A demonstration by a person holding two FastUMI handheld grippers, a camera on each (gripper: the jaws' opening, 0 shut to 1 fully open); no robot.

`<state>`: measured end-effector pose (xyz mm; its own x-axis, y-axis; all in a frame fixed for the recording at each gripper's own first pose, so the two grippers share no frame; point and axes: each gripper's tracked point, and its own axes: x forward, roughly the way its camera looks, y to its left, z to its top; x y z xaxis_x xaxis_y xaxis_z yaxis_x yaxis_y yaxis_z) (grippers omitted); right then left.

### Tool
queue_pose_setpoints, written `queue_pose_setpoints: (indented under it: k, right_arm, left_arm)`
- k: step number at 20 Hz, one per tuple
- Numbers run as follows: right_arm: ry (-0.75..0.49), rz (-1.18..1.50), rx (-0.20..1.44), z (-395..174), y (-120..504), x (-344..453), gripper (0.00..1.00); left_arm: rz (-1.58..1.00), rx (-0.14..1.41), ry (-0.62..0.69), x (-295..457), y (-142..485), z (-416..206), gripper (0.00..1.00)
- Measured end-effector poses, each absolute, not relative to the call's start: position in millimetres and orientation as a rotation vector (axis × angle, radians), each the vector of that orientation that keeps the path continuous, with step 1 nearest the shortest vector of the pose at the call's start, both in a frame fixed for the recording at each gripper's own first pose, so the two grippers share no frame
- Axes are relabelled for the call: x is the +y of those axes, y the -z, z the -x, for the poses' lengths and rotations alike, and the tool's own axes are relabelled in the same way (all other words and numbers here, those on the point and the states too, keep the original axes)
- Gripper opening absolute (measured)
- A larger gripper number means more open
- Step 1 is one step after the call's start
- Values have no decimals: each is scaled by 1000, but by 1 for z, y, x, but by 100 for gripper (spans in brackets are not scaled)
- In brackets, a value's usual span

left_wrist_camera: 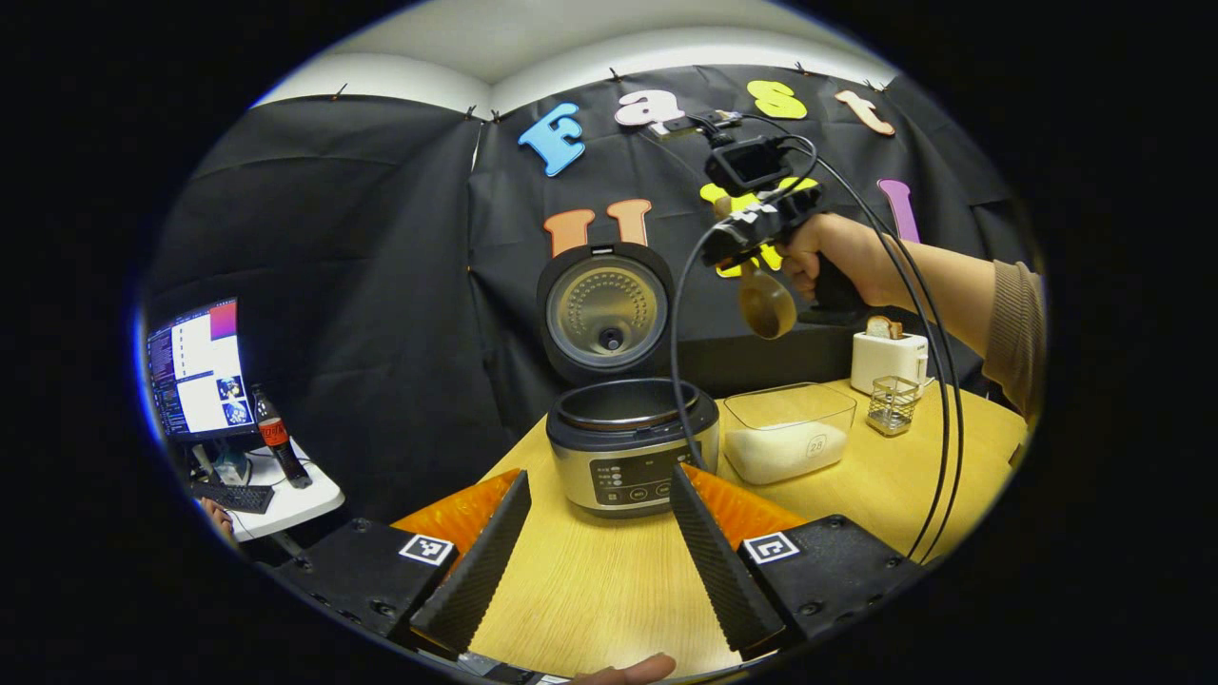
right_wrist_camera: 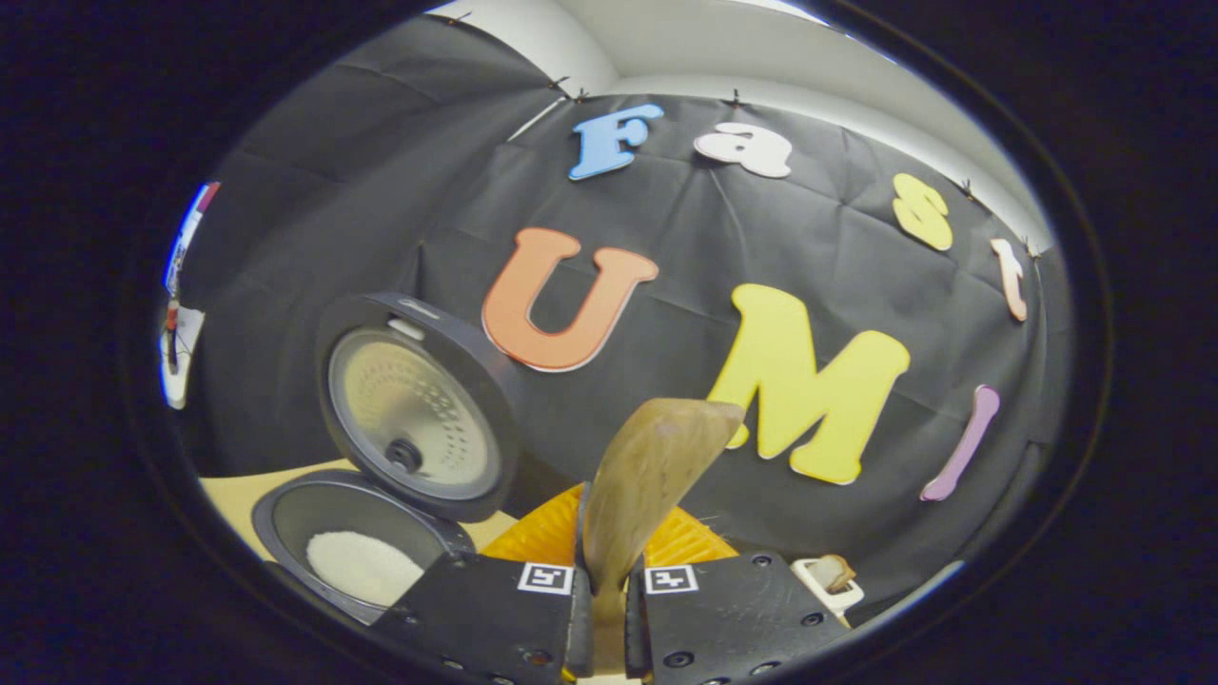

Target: Close the left gripper, press the button to open the rice cooker; take a wooden spoon from the chopstick holder with the right hand, scoop a spoonful of rice and pour it into the rice cooker, then put the wooden spoon back into the chopstick holder.

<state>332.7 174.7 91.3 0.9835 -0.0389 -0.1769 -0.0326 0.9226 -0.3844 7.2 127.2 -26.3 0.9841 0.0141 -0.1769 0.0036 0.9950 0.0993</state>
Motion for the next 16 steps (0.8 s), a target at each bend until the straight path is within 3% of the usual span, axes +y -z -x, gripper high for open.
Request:
queue_pose_setpoints:
  k: [2,3,4,6,16]
  right_arm:
    - [64,391,189,-331,-93,132,13]
    - [91,384,195,-329,-90,110,13]
    - [113,378,203,-327,-87,89,13]
    - [165,381,216,-321,-82,49,13]
    - [342,346,268,-312,-41,-91,14]
  left_arm:
    - [-101,177,1,122,26,-7,95]
    - [-102,173,-3,122,25,-7,100]
    - [-100,169,-5,122,23,-6,94]
    - [-94,166,-17,124,24,-8,93]
    - [-49,214,-93,141,39,-19,93]
